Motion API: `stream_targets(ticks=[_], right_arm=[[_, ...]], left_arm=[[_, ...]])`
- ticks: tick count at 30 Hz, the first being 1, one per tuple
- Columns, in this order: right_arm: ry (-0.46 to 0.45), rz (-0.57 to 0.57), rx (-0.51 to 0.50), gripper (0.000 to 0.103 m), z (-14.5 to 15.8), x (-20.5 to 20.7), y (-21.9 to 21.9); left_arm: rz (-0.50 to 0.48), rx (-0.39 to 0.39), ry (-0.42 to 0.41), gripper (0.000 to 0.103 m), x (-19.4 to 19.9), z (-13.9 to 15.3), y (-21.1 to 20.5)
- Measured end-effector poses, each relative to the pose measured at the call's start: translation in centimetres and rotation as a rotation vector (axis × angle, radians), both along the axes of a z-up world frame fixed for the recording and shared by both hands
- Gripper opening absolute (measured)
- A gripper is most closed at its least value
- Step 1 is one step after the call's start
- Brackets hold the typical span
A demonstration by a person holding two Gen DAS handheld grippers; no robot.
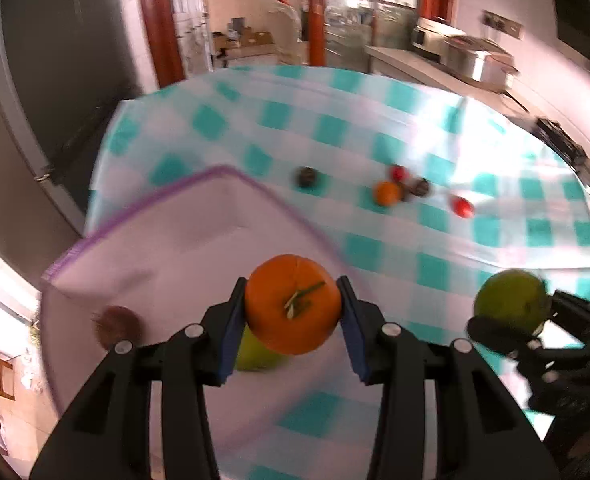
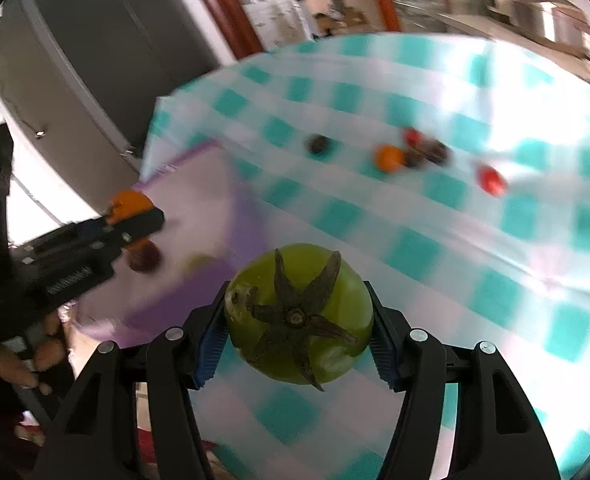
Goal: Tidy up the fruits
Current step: 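Carry the orange and green tomato into the box and open both tools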
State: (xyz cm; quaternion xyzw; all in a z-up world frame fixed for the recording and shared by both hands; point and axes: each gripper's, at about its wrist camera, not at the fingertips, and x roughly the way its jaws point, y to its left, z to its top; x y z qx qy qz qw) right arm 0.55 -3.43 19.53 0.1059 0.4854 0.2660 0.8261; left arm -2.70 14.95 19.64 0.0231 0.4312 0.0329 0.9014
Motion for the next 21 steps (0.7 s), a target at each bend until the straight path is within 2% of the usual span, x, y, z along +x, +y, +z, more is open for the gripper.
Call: stream_targets(ticks=[3,5,8,11,16,19,21], right_arm=[[0.018,0.033,0.048,0.060,0.6,1.8,4.7],[0.035,0.070,0.050,0.060,0.5,2.8,8.2],[0.061,0.148,-0.002,0.060,0.0,4.0,13.0],[0.071,0.210,-0.087,0.060,-0.6,4.9,16.6],[0.172,0.209,-0.192,0.060,-3.7,10.0,20.9],[0.267,0.222,-0.203,0.060,-6.3,12.3,22.9],[0.295,0.286,-0.272,0.060,-8.0,13.0,24.9]], left_arm=[[0.034,0.034,0.010,0.044,0.2,-0.1,4.9],[0.057,0.035,0.047,0.044,0.3,-0.9,8.4],[0.088,0.046,0.093,0.044,0.4,-2.2,11.9],[0.118,0.010,0.174,0.044,1.0,-4.2,15.4],[0.059,-0.005,0.247,0.044,2.8,-6.0,15.6],[-0.032,-0.046,0.350,0.044,3.5,-7.7,14.2],[-0.091,-0.074,0.435,0.044,3.4,-9.4,13.3]])
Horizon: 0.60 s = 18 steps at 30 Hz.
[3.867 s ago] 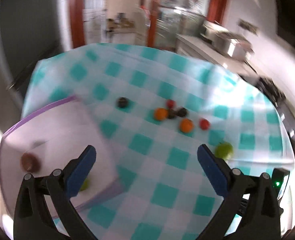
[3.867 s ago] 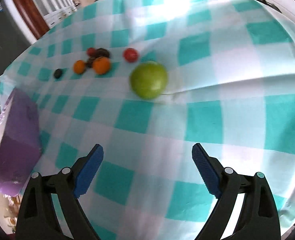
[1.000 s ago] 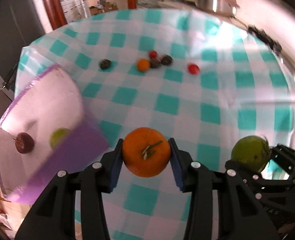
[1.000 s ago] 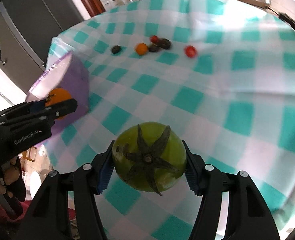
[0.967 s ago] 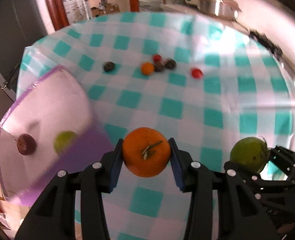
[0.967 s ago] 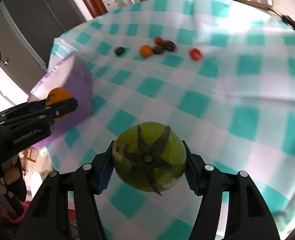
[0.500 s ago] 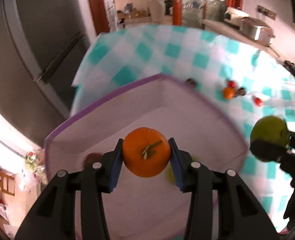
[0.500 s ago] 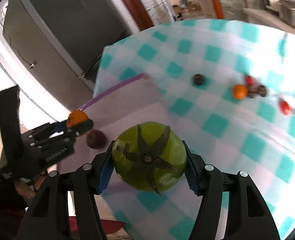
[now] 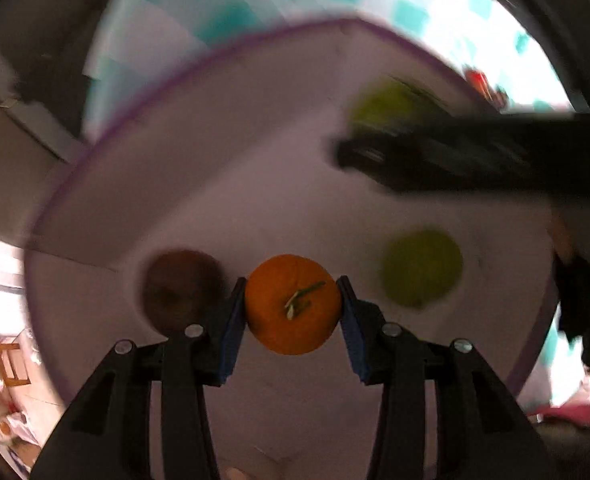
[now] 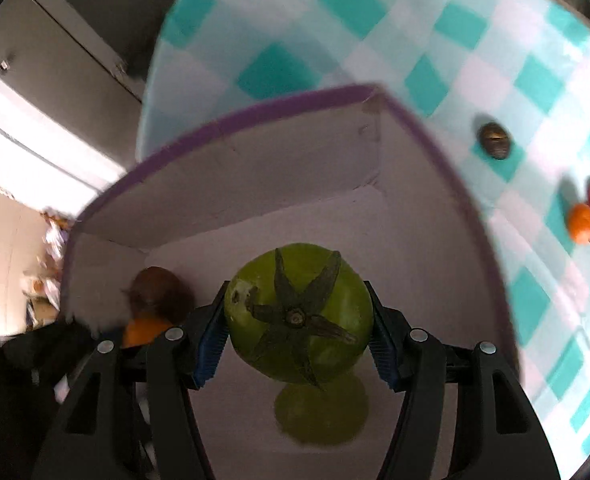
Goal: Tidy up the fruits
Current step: 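Carry the orange and green tomato into the box and open both tools, then withdraw both tools from the box and move toward the small fruits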
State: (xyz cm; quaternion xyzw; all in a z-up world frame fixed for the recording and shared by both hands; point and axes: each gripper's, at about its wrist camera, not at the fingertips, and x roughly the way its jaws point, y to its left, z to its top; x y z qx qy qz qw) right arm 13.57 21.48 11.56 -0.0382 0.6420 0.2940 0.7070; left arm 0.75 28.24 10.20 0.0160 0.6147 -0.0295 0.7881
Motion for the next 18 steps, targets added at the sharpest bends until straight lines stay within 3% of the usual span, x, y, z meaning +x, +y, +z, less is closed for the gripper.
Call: stream_targets(ticks=[3,6,14,16,18], right_arm=[[-0.034,0.134,-0.090,0.060,-1.6,-0.1,2.7],[-0.017,0.191,-0.165,0.060,-3.3,0.0,4.2],[0.049,0.158,-0.237,0.063,-5.3,0.3,3.6],[0.033,0.127,-0.238,0.080,-4.8,0.7,3.1],[0.049,0.097,-0.203,0.081,-4.1,1.0,2.5]], left_arm=[[-0.027,-0.011,0.075,0.044,0.0,-1.7,-0.2],[-0.018,-0.022,0.126,0.044,0.7,-2.7,0.1],[0.005,-0.034,0.210,0.046,1.4,-4.5,0.7],[0.007,-0.039,0.204,0.067,1.4,-4.4,0.8],[0.009,-0.059,0.178,0.079,1.8,-3.8,0.9]])
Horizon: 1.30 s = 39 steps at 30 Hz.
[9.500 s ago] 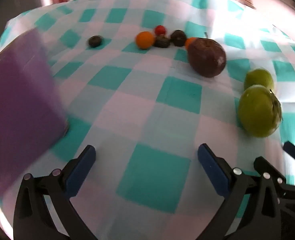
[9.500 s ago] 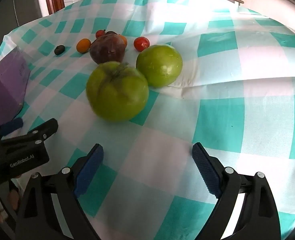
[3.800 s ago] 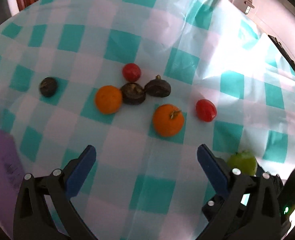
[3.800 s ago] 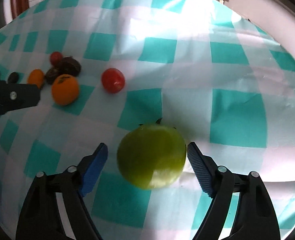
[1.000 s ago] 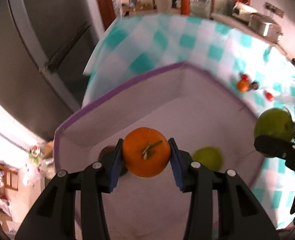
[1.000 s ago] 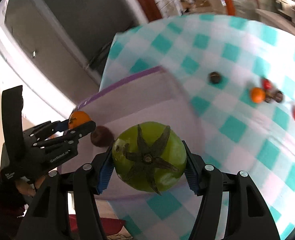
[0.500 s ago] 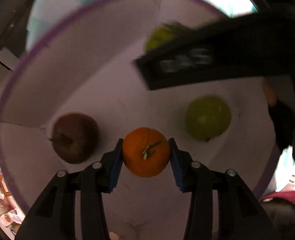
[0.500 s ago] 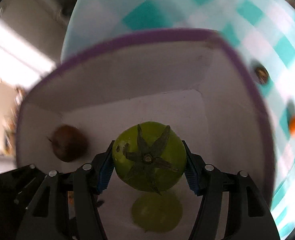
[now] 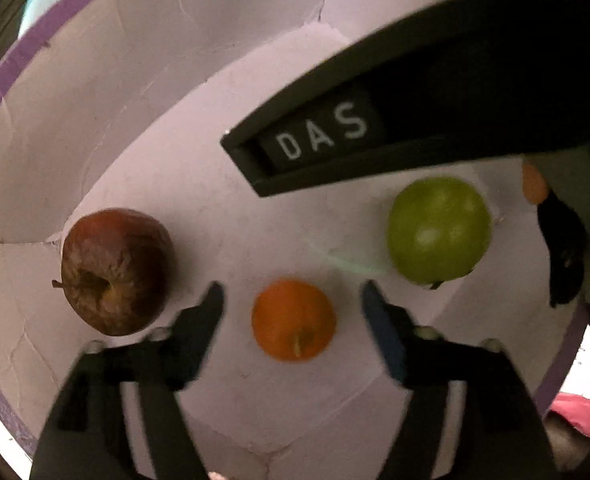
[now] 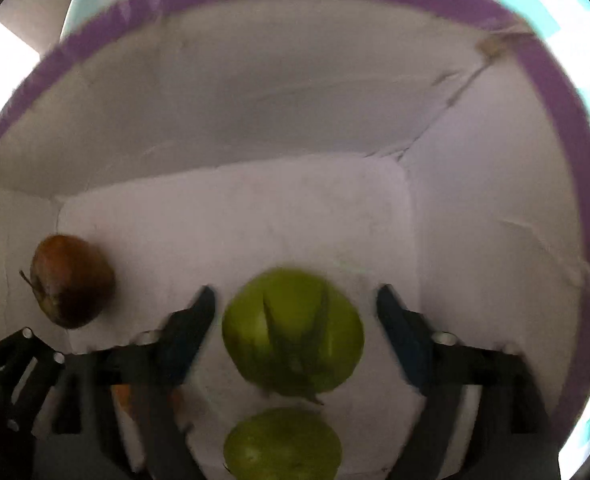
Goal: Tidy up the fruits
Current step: 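Withdraw both tools from the box and move toward the small fruits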
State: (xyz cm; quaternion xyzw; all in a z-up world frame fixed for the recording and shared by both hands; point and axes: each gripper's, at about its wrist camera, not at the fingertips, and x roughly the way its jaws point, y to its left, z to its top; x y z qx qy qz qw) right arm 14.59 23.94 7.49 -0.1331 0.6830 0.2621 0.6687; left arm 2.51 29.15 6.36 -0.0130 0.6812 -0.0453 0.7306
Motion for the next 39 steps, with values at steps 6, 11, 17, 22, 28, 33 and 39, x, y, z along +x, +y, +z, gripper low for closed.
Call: stream_targets(ticks=[6,11,17,22,28,33,39], right_arm=[[-0.040,-0.089,0.232,0.082,6.2,-0.4,-4.4],[-0.146,-0.132,0.534,0.082,13.6,-3.3,-11.4],[-0.324,-0.238,0.528,0.088,16.2,-9.0,-24.7],[-0.361,-0.265,0.377,0.088,14.7,-14.5,-33.1],[-0.328,-0.335,0.342,0.088,10.9,-19.9,-42.7],[-0.337,-0.333,0.335,0.088,10.3,-22.8,-46.1],[-0.352,-0.329,0.321,0.088,10.4,-24.3,-48.4]], left_arm=[[0.115,-0.086,-0.241,0.084,-1.8,4.8,2.1],[0.249,0.031,-0.575,0.099,-4.8,11.7,1.5],[0.297,0.086,-0.790,0.101,-6.4,17.7,-6.6],[0.321,0.008,-0.728,0.101,-9.5,17.4,-18.1],[0.271,-0.017,-0.536,0.101,-12.2,13.9,-28.5],[0.192,0.057,-0.481,0.101,-13.1,13.4,-33.8],[0.081,0.124,-0.444,0.101,-12.9,13.2,-39.1]])
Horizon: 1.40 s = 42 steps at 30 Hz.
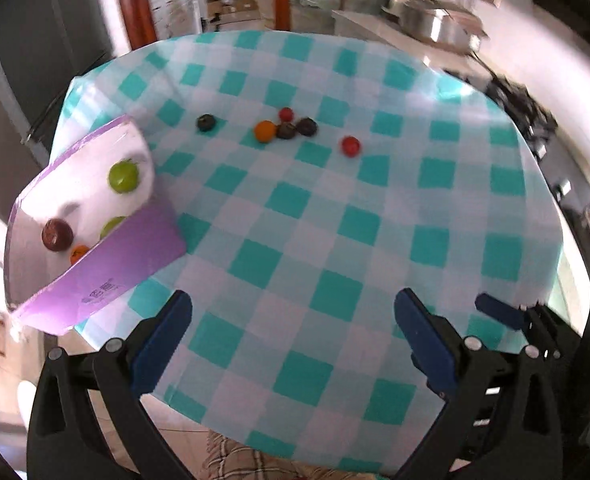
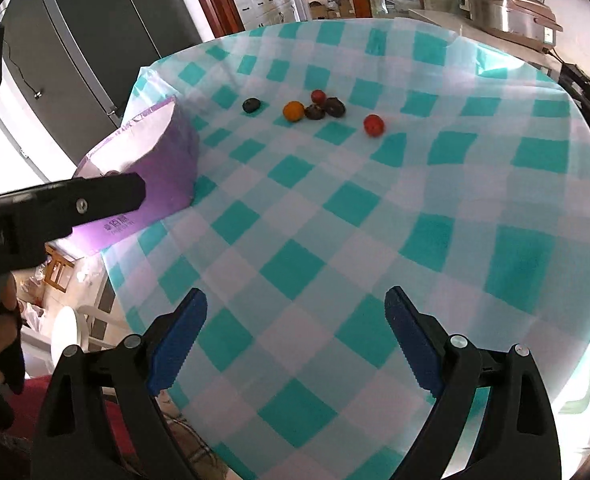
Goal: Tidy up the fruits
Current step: 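Withdraw both tools from the box and move toward the small fruits, then grasp the small orange with the left tool while the right tool grasps a red cherry tomato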
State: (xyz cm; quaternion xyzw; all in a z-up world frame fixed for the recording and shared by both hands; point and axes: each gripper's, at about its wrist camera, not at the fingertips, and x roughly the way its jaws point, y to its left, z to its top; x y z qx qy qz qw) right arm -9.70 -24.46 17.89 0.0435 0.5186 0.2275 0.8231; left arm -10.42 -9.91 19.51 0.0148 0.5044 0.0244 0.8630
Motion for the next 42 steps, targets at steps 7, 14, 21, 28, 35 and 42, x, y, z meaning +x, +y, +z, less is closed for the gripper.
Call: stream_targets(ticks=[7,14,21,28,35,42], right_arm=[[-0.005,-0.022,0.006,0.088,-0.1,0.8,-1.8],[0.013,-0.011,-0.016,0.088,-1.1,2.4,-0.7],[0.048,-0.035,-0.088,0.088,-3.6,5.5,2.4],[-0.008,-0.171,-0.157,0.088,-5.1,11.7,5.9],[-0.048,-0.299,-0.187,0.087,-7.8,18.4,10.0],[-0.050,-0.427,-0.306,0.084,-10.7,26.2,9.4]], left_arm=[[-0.096,0.116,0.007,0.101,0.2,0.2,-3.3],[-0.124,0.097,0.008,0.101,1.6,-0.2,-2.7],[-0.123,0.060,0.012,0.101,5.5,-2.4,0.7],[-0.090,-0.010,0.014,0.101,13.8,-5.1,6.9],[0.049,-0.097,0.060,0.101,22.3,-9.3,14.2],[0.040,-0.037,-0.018,0.101,26.6,-10.3,14.1]])
